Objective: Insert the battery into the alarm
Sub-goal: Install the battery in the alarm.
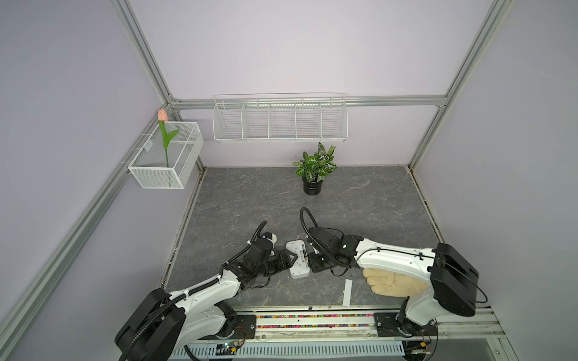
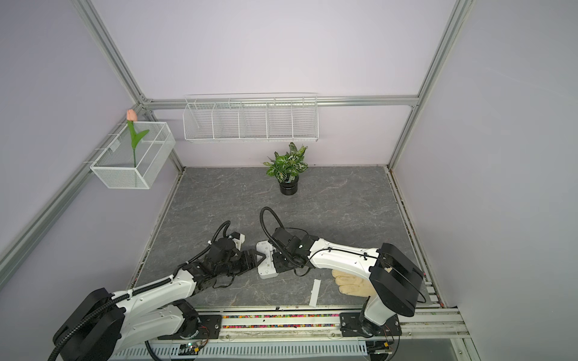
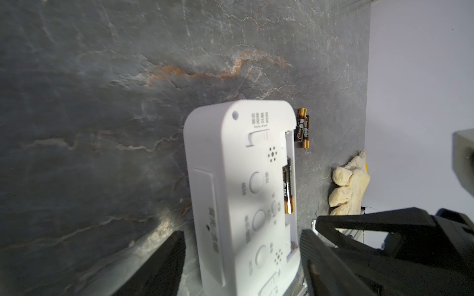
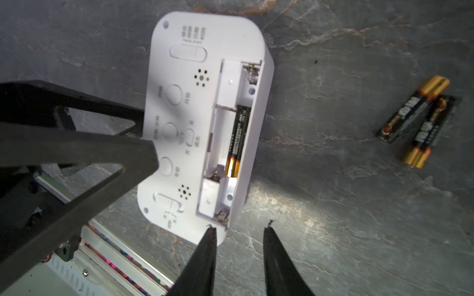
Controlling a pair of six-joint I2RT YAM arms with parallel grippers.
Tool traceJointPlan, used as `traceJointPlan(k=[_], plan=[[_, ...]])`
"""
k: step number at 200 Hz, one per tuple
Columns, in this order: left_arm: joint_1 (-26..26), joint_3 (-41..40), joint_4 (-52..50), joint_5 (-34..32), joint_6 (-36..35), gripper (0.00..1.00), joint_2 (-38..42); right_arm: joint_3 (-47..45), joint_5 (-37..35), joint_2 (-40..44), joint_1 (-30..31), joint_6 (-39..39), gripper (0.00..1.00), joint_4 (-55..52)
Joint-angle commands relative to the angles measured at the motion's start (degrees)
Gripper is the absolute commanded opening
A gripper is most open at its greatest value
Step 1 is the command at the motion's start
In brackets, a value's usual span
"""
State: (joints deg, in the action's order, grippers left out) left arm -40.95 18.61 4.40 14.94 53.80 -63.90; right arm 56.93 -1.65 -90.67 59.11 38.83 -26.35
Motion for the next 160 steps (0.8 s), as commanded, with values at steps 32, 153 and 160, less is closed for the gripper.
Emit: traceJointPlan(k=[32, 153, 160], plan=[[-1.67, 0.96, 2.21, 0.24, -0.09, 0.66, -3.94, 2.4, -0.96, -3.47, 0.22, 1.3, 0.3, 0.74], [-2.28, 0.18, 0.87, -0.31, -0.89, 0.59, -3.71, 5.54, -5.39, -7.66, 0.22, 0.3, 0.24, -0.93], [-2.21, 0.16, 0.87, -0.33, -0.94, 0.59, -3.65, 5.65, -5.51, -7.84, 0.24, 0.28, 0.24, -0.82]])
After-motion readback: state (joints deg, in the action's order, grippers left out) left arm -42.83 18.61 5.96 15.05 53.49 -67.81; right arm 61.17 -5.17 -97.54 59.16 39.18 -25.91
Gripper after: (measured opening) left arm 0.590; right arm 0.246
